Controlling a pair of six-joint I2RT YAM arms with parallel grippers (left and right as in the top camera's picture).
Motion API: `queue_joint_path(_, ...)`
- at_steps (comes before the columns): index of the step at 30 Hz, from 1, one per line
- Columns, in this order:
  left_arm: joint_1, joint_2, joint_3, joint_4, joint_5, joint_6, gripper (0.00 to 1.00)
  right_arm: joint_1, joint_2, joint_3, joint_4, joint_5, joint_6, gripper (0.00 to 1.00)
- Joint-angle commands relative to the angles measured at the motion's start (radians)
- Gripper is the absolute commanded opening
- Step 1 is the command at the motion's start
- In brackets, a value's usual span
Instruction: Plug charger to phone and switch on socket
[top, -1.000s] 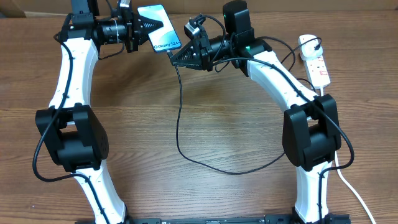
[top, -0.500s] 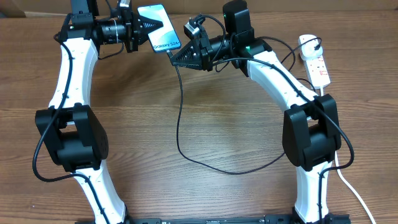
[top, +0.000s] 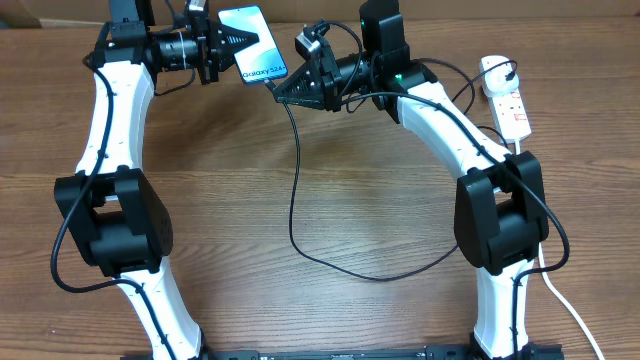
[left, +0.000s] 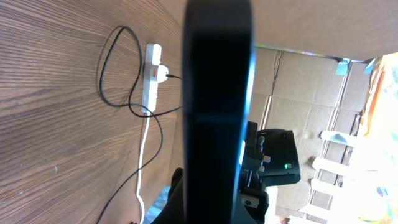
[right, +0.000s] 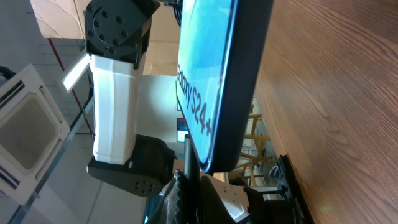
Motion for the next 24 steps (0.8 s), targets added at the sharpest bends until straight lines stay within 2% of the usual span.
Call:
queue_joint_path(1,-0.009,0.000,0.010,0.000,0.094,0.001,0.04,0.010,-0.031,0.016,0.007,0.090,0.008,0.04)
queue_joint_path(24,-0.009,0.000,0.010,0.000,0.139,0.001,0.04,0.011,-0.031,0.016,0.008,0.146,0.009,0.04)
